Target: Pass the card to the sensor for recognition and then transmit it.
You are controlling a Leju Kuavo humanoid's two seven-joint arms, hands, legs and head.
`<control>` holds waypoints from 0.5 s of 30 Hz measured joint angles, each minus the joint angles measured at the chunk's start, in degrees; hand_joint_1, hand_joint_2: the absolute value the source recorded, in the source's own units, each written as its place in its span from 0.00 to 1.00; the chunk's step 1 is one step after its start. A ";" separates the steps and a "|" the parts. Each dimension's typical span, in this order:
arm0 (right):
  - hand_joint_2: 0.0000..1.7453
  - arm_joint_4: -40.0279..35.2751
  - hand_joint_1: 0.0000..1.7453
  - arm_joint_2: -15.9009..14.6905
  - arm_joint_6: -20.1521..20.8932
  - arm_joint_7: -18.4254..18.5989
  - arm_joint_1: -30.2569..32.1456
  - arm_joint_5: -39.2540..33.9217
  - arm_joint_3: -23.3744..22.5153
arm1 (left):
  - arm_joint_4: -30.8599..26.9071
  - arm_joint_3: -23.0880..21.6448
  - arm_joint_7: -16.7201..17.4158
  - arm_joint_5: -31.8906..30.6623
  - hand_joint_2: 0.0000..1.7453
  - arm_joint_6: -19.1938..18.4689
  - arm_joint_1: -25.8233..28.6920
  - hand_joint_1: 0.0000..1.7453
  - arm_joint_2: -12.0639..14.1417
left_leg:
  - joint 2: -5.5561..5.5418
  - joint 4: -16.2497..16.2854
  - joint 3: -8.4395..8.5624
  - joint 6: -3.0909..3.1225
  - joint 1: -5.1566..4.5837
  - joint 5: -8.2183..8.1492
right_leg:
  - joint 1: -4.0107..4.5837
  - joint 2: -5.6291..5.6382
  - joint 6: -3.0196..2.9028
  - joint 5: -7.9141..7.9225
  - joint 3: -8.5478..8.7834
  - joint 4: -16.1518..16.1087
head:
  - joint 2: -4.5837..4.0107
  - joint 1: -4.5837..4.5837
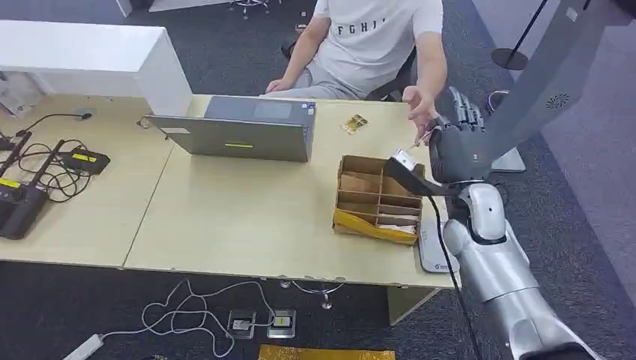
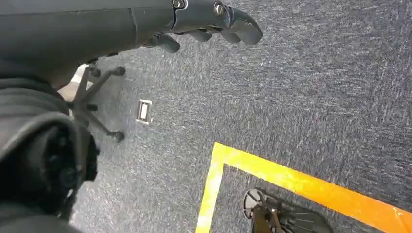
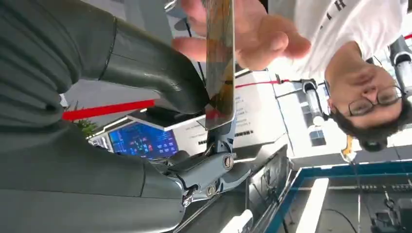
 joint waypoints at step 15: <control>1.00 14.21 1.00 1.79 -5.18 -1.57 -4.95 0.20 -0.35 | 0.00 -0.37 -0.52 -0.70 0.00 -0.50 -0.14 0.00 -0.04 | 0.01 0.01 0.02 0.00 0.01 0.00 | 0.01 -0.01 0.00 0.00 0.01 -0.01 | -0.02 0.00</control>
